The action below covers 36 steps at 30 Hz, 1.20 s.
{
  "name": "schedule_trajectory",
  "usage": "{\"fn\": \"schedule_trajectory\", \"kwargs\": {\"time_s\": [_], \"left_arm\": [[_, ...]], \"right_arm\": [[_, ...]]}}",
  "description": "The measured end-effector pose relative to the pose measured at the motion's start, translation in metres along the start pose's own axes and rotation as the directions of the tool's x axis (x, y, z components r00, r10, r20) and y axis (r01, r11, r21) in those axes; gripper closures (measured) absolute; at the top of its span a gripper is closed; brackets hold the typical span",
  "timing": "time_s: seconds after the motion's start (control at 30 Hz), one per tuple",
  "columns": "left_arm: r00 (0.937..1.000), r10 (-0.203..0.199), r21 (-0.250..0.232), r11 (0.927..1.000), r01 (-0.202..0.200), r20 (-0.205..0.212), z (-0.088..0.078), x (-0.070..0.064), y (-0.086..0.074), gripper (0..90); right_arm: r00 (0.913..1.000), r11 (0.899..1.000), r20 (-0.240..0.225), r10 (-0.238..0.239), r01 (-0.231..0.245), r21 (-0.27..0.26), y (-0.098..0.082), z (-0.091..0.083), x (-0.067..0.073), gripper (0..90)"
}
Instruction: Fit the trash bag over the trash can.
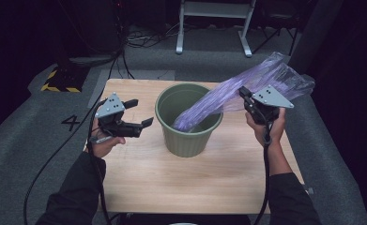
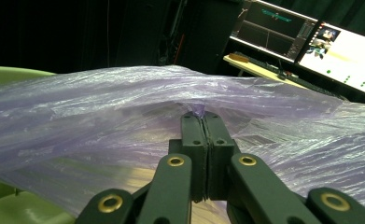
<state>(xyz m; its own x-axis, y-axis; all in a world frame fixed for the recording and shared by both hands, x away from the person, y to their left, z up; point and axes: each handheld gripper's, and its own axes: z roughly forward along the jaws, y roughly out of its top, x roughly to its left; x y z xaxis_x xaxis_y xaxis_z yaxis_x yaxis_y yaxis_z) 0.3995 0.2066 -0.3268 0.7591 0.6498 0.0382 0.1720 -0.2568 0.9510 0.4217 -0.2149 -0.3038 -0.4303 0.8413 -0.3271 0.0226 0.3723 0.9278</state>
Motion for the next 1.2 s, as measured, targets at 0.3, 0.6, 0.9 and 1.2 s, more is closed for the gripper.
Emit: {"fn": "schedule_trajectory", "kwargs": {"time_s": [0.3,0.6,0.9,1.2], "left_arm": [[0.9982,0.044,0.003,0.999,-0.044,0.042,0.028,-0.003,0.039,15.8],[0.9914,0.092,0.033,0.9949,-0.096,0.092,0.057,-0.03,0.052,16.2],[0.979,0.147,0.061,0.9858,-0.156,0.141,0.074,-0.054,0.061,16.1],[0.9694,0.174,0.083,0.9782,-0.19,0.173,0.087,-0.068,0.065,15.8]], "right_arm": [[0.9985,0.998,-0.006,-0.055,0.055,0.019,0.006,0.014,0.013,89.5],[0.9944,0.996,-0.052,-0.092,0.093,0.015,0.007,0.018,0.025,89.0],[0.9884,0.992,-0.09,-0.122,0.122,-0.007,0.009,0.016,0.039,88.4],[0.9727,0.981,-0.127,-0.195,0.193,-0.022,0.015,0.014,0.059,87.8]]}}
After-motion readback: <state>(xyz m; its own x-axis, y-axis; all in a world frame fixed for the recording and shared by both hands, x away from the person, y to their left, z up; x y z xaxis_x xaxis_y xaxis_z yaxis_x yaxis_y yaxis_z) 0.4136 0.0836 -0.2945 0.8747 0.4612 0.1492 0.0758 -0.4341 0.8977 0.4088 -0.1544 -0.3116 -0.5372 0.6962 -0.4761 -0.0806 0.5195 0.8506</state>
